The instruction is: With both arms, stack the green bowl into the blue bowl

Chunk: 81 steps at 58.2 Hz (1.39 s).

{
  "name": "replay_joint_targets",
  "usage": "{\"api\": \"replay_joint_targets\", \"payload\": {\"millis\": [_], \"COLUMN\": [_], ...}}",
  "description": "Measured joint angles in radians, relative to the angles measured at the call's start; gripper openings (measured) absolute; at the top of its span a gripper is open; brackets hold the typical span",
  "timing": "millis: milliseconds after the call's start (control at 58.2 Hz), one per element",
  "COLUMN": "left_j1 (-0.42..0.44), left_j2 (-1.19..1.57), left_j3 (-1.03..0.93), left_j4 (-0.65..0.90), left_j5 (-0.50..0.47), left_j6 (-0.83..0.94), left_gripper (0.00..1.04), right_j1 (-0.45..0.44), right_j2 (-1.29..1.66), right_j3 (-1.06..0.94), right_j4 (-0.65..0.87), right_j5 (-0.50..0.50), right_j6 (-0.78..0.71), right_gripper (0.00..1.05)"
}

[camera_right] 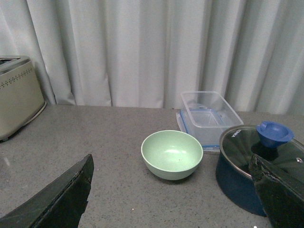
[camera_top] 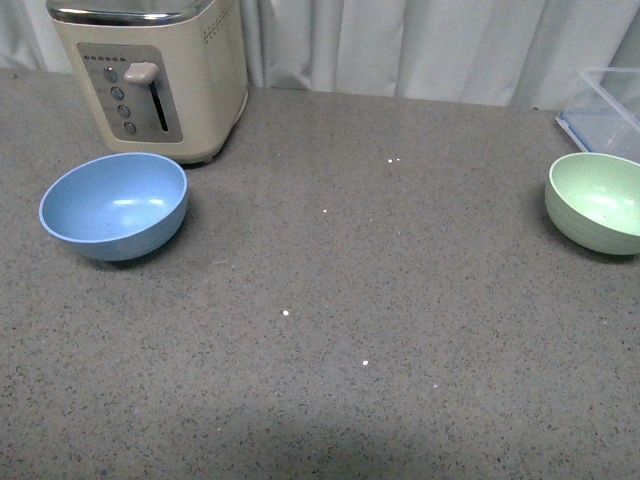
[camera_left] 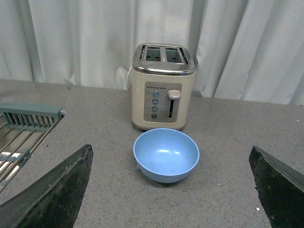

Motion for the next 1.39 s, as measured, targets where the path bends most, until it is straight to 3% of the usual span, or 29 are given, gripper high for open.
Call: {"api": "replay_joint_targets", "payload": {"millis": [1392], "left_j1": [0.000], "left_j2": [0.000], "left_j3": [0.000], "left_j4": [0.000], "left_j5": [0.000], "left_j6": [0.000], "left_gripper": [0.98], "right_j1": [0.000], "right_j2": [0.000], "right_j3": [0.000], "right_j4": [0.000], "right_j5": [0.000], "right_j6": [0.000], "right_gripper": [0.96]}}
